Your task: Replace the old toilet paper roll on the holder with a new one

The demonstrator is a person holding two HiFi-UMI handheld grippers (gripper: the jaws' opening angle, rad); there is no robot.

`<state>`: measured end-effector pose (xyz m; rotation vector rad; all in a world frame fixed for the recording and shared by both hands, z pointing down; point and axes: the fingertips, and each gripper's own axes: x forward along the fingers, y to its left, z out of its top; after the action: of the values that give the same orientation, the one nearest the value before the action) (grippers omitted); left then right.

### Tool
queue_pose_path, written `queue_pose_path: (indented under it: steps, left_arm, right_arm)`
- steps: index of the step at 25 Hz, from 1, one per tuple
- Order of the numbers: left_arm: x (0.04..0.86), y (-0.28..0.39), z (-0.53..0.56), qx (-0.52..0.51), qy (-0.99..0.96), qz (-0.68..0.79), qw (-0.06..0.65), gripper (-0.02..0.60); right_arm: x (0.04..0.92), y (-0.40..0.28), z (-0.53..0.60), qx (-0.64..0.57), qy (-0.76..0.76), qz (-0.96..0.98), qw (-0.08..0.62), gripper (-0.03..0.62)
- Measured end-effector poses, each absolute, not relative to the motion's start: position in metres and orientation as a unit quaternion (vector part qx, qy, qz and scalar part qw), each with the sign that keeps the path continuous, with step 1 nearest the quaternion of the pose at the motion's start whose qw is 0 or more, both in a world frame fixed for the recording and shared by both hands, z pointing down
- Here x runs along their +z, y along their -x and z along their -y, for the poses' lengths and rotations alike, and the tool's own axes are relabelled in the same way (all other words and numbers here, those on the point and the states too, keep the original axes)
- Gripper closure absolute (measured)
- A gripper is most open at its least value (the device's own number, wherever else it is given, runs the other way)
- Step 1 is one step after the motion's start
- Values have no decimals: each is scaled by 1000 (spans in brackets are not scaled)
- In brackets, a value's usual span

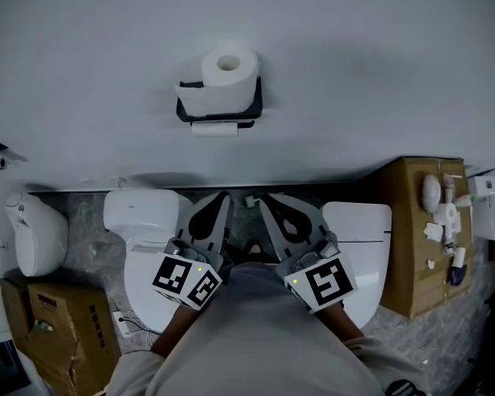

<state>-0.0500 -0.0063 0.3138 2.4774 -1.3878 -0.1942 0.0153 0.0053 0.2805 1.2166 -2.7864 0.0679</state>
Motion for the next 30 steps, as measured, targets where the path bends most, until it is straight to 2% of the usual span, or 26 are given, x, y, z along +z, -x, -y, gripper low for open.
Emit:
queue_pose_path:
  steps: [16,30]
  left_arm:
    - [321,69,52,-100,-851,477,196,577]
    - [333,100,122,-125,-855,428,264,577]
  right_arm:
    - [294,-3,30,39,-419,905,58,577]
    - [280,42,97,31,-421,905,55,577]
